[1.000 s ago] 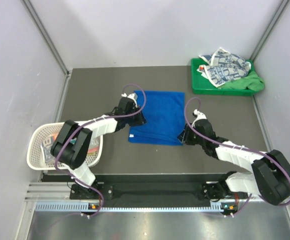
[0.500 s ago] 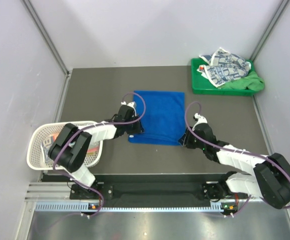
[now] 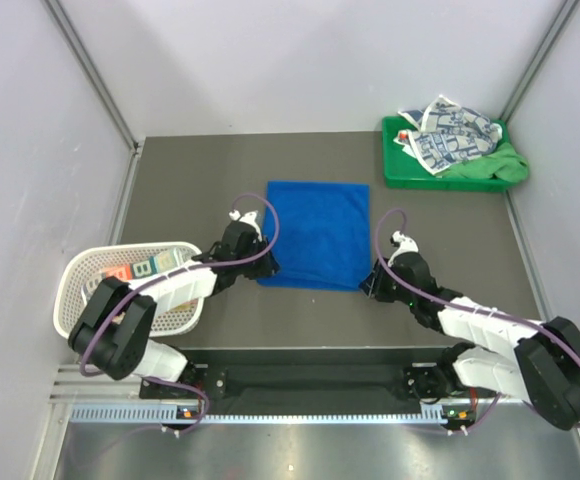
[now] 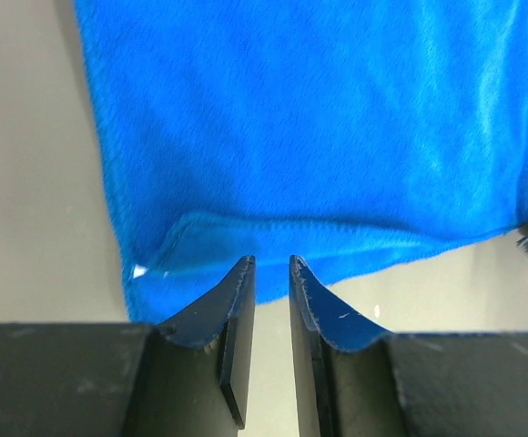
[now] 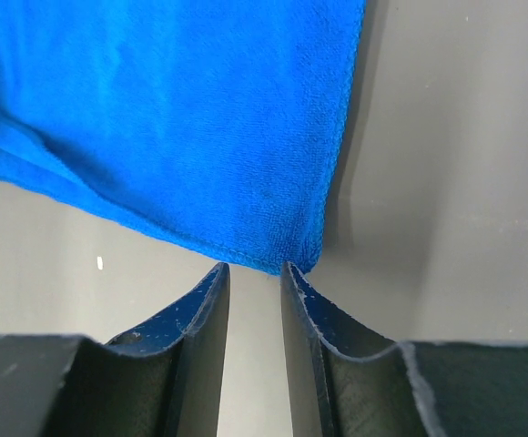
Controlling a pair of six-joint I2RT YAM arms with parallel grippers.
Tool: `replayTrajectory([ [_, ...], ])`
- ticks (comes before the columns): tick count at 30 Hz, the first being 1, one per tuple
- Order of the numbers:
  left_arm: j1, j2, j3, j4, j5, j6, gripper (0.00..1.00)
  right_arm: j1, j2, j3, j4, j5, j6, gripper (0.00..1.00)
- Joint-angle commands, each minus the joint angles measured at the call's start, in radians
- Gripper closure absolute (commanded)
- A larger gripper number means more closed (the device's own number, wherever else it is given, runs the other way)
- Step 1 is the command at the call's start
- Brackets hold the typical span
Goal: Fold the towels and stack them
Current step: Fold the towel
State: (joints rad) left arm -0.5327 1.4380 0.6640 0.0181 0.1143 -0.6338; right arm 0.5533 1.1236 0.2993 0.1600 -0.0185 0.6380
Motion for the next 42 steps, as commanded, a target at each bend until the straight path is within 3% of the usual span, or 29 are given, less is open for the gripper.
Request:
replayTrajectory([
  [1,-0.006,-0.060,-0.040,-0.003,-0.022,-0.015,0.74,0.016,-0.053,-0.012,0.020,0.014,0.011,0.71],
  [13,-0.009,-0.159,-0.129,-0.004,-0.047,-0.040,0.74,0.037,-0.111,0.021,-0.028,0.014,0.023,0.70],
  [19,-0.009,-0.163,-0.028,-0.059,-0.094,-0.038,0.72,0.083,-0.140,0.064,-0.080,0.075,0.031,0.71],
  [24,-0.007,-0.065,0.089,-0.113,-0.260,-0.043,0.68,0.108,-0.179,0.054,-0.111,0.103,0.040,0.70],
  [29,-0.007,0.047,0.176,-0.138,-0.303,-0.035,0.68,0.114,-0.202,0.044,-0.135,0.117,0.043,0.70],
  [35,-0.009,0.162,0.212,-0.139,-0.268,-0.035,0.71,0.120,-0.234,0.037,-0.157,0.138,0.038,0.70],
  [42,-0.009,0.089,0.123,-0.096,-0.226,-0.047,0.71,0.119,-0.265,0.024,-0.197,0.149,0.037,0.68],
])
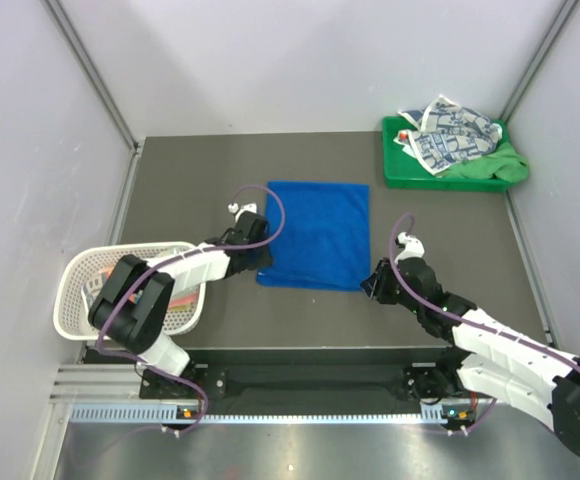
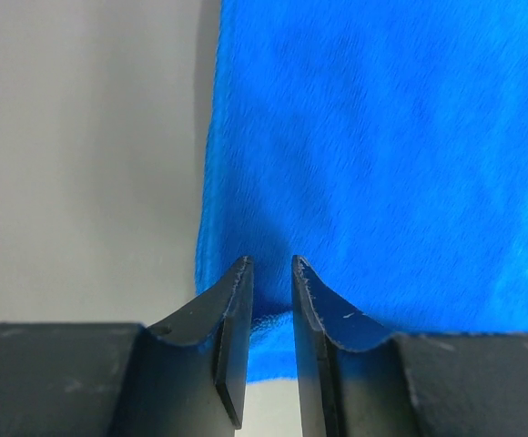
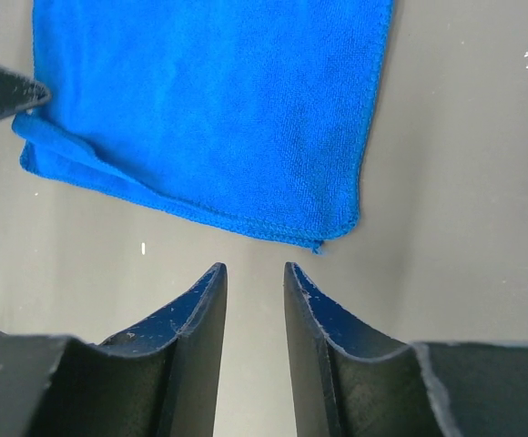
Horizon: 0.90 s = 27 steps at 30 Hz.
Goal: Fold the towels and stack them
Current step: Fold the towel
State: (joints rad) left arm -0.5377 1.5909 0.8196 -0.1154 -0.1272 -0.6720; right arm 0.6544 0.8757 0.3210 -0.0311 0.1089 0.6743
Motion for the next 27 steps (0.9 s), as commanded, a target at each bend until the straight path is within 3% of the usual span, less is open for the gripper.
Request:
replayTrajectory([
  [1,-0.004,-0.072,-0.039,0.037,0.017,-0.009,0.71,0.019,-0.015,0.000,-0.003,0.021,0.001,0.68],
  [12,-0.004,-0.158,-0.123,0.056,0.098,0.015,0.71,0.019,0.039,0.012,0.022,0.015,-0.002,0.67],
  [27,-0.002,-0.318,-0.209,0.022,0.084,0.006,0.71,0.016,0.120,0.081,0.023,0.041,-0.044,0.65],
])
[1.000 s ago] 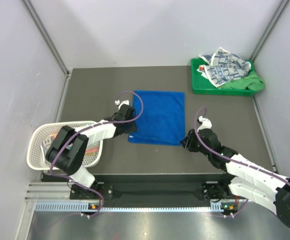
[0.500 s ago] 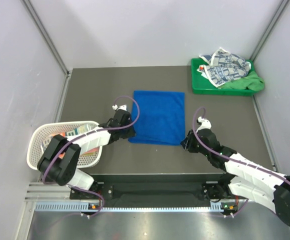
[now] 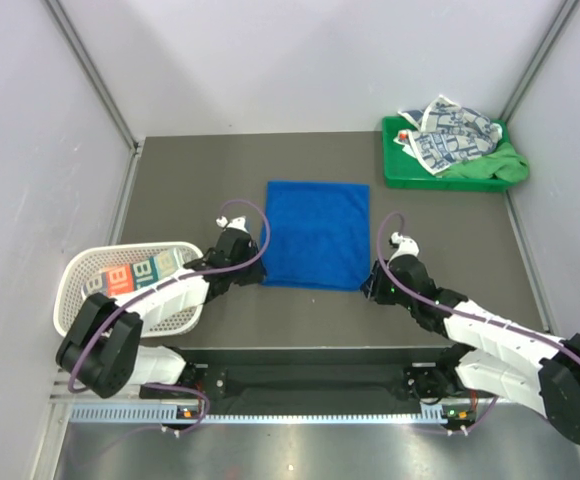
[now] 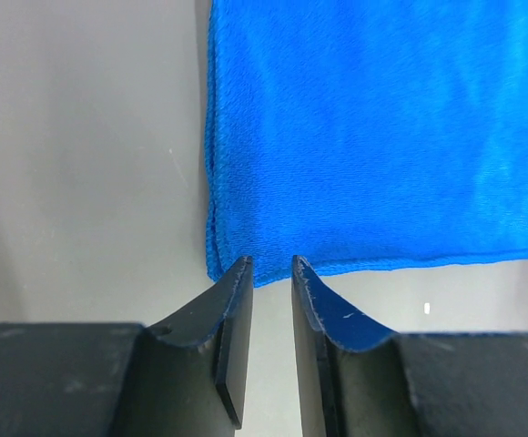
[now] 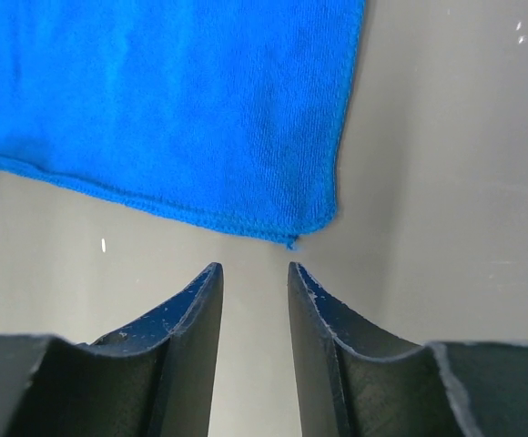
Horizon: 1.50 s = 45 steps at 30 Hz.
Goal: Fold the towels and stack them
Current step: Fold the towel
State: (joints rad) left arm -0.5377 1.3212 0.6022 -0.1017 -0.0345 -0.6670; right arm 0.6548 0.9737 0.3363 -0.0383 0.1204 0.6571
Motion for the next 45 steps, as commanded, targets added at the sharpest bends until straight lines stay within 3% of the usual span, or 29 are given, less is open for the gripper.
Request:
replayTrajectory([
  [1,-0.004,-0.054,0.024,0.000,-0.018,0.000,0.70,0.013,0.034,0.087,0.026,0.031,-0.040,0.65],
  [9,0.001,0.013,0.177,0.065,-0.191,0.029,0.57,-0.142,0.239,0.326,0.003,-0.034,-0.134,0.62],
  [17,0.045,0.366,0.467,0.151,-0.285,0.138,0.46,-0.319,0.572,0.648,-0.015,-0.116,-0.195,0.60],
  [22,0.137,0.603,0.692,0.132,-0.178,0.173,0.45,-0.374,0.770,0.904,-0.087,-0.140,-0.244,0.58],
  [30,0.225,0.826,0.941,0.125,0.012,0.273,0.43,-0.383,1.060,1.206,-0.173,-0.127,-0.295,0.58],
  [36,0.239,0.958,1.103,0.028,0.053,0.300,0.43,-0.391,1.157,1.311,-0.235,-0.062,-0.312,0.57],
  [45,0.255,1.055,1.197,-0.022,0.076,0.283,0.48,-0.408,1.241,1.408,-0.294,-0.056,-0.346,0.57],
])
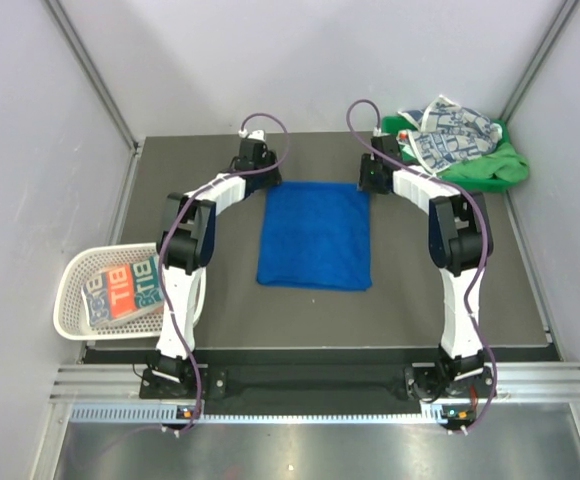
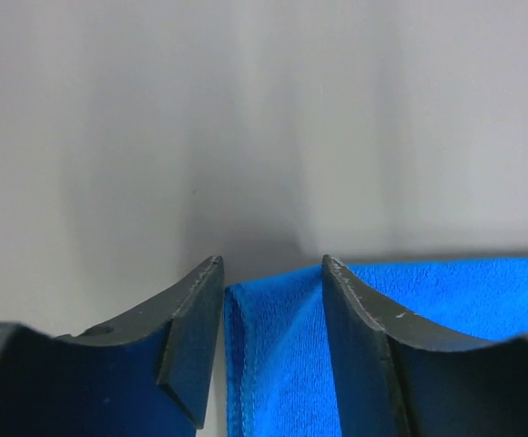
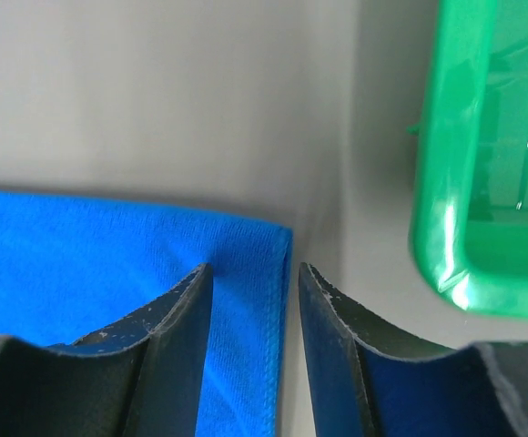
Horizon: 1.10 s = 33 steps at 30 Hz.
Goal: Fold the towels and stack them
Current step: Fold the towel
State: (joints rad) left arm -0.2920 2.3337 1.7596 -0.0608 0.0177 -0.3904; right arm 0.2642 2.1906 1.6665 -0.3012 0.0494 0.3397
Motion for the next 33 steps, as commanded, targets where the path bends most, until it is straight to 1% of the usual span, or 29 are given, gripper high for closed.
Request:
replayTrajectory([
  [1,0.010,0.041,0.040,-0.066,0.022,0.005,0.49,-0.019,0.034,0.085,-0.032,0.015,-0.030,0.58],
  [4,0.010,0.026,0.012,-0.051,0.008,0.008,0.49,-0.019,0.047,0.096,-0.032,0.009,-0.041,0.57],
  [10,0.020,-0.011,-0.029,-0.019,0.001,0.019,0.45,-0.023,0.067,0.105,-0.035,-0.003,-0.048,0.58],
  [14,0.043,-0.077,-0.106,0.053,0.051,0.013,0.40,-0.026,0.069,0.102,-0.030,-0.017,-0.050,0.57],
  [18,0.048,-0.143,-0.132,0.114,0.090,0.041,0.38,-0.031,0.074,0.111,-0.027,-0.025,-0.048,0.57],
  [26,0.047,-0.197,-0.193,0.118,0.119,0.070,0.39,-0.040,0.067,0.118,-0.026,-0.039,-0.047,0.59],
  [33,0.047,-0.197,-0.242,0.136,0.143,0.085,0.41,-0.040,0.049,0.110,-0.019,-0.040,-0.054,0.59],
])
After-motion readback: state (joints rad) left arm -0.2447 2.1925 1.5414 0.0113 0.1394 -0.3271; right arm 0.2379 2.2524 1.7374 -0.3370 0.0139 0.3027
